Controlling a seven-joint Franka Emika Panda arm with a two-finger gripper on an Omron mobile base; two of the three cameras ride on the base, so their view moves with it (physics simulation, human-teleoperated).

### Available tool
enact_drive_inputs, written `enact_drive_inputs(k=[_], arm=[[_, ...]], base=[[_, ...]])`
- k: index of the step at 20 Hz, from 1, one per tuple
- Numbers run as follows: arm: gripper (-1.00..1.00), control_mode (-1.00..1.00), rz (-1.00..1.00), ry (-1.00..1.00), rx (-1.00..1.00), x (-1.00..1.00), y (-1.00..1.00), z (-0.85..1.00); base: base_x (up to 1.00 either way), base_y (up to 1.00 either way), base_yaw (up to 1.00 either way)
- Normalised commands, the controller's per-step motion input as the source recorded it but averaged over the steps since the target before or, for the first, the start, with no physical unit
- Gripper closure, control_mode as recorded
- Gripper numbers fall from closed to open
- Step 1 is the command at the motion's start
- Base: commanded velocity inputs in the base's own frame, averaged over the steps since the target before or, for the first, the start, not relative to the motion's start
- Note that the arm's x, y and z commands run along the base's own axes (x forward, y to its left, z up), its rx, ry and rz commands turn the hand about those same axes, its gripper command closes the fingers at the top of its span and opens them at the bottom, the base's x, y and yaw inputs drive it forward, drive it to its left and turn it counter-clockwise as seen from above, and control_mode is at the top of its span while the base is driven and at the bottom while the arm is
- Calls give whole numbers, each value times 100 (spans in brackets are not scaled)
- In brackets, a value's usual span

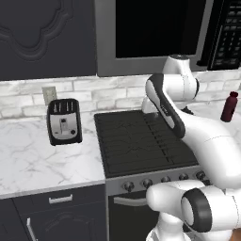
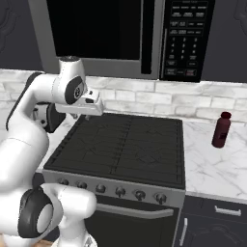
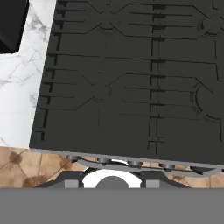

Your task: Open the microwave door.

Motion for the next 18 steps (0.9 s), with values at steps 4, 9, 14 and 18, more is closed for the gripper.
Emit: enact_drive_inputs(k=[4, 9, 14, 18], arm=[[-100, -100, 0, -22, 0, -34, -19, 11], [-100, -100, 0, -36, 0, -51, -42, 24], [-100, -100, 0, -34, 0, -44, -37, 35], [-100, -100, -2, -31, 0, -34, -46, 58]], base=[[0, 0, 0], [0, 0, 0], [0, 0, 0], [0, 0, 0]])
